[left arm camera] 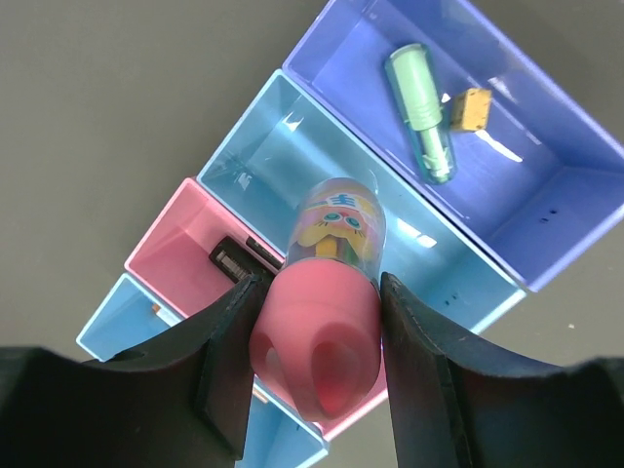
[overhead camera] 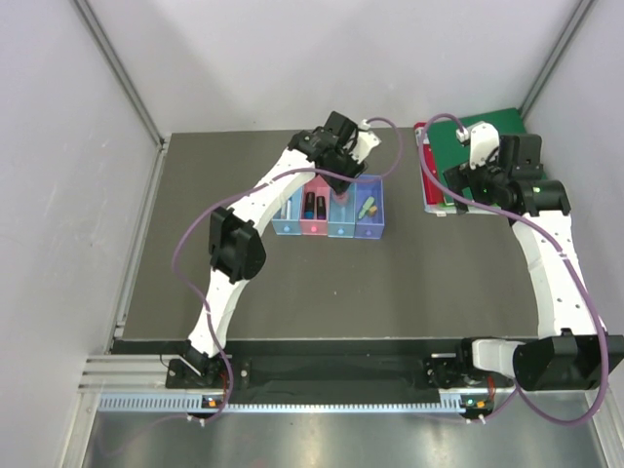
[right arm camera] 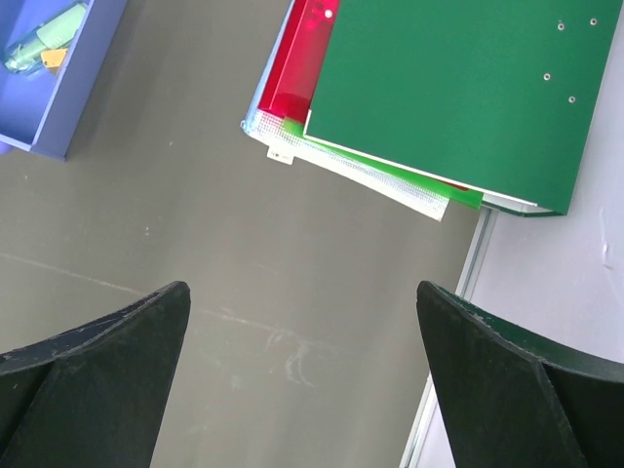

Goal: Sort the stationery into containers
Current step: Place the storage box in the storage box.

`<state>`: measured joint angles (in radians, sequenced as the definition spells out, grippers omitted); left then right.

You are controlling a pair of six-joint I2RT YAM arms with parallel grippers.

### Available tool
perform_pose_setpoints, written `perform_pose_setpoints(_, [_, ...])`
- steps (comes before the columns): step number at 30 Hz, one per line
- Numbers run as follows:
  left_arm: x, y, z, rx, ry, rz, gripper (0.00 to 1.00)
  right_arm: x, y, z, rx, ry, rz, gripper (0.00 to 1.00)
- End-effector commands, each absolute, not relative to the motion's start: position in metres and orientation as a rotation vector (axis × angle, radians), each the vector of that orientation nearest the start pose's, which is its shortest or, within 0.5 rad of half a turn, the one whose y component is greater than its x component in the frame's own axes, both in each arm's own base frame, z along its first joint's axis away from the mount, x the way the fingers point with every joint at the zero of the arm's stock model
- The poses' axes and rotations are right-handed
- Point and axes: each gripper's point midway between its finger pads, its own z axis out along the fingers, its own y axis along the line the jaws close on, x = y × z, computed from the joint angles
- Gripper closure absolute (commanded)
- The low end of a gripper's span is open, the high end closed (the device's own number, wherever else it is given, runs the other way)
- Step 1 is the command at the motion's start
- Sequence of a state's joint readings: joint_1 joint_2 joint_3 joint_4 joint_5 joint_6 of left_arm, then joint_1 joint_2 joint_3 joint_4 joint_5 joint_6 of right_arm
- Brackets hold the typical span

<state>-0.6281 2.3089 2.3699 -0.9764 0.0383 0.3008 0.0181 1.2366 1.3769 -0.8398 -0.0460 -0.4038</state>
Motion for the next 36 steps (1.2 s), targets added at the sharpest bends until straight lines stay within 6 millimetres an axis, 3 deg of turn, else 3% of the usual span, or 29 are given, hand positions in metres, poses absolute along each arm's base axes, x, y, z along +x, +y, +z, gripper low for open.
perform_pose_setpoints(1, [0.468,-0.327,0.167,1.140,2.148,-0.170,1.00,0.338,-0.005,0.285,-0.470,2.150,-0.167,0.00])
perform_pose_setpoints(14, [0.459,-0.338,0.141,1.223,2.159,-0.184,0.93,0.340,-0.004,0.284,-0.465,2.155,-0.153,0.00])
perform_pose_setpoints(19, [0.450,-0.345,0.135,1.252,2.162,-0.194,0.85,0.340,-0.004,0.285,-0.462,2.152,-0.152,0.00])
perform_pose_setpoints(29, [0.444,-0.351,0.128,1.278,2.167,-0.196,0.41,0.335,-0.002,0.279,-0.464,2.154,-0.144,0.00])
perform_pose_setpoints(36, [0.445,-0.350,0.127,1.275,2.166,-0.188,0.23,0.336,-0.002,0.279,-0.461,2.151,-0.141,0.01])
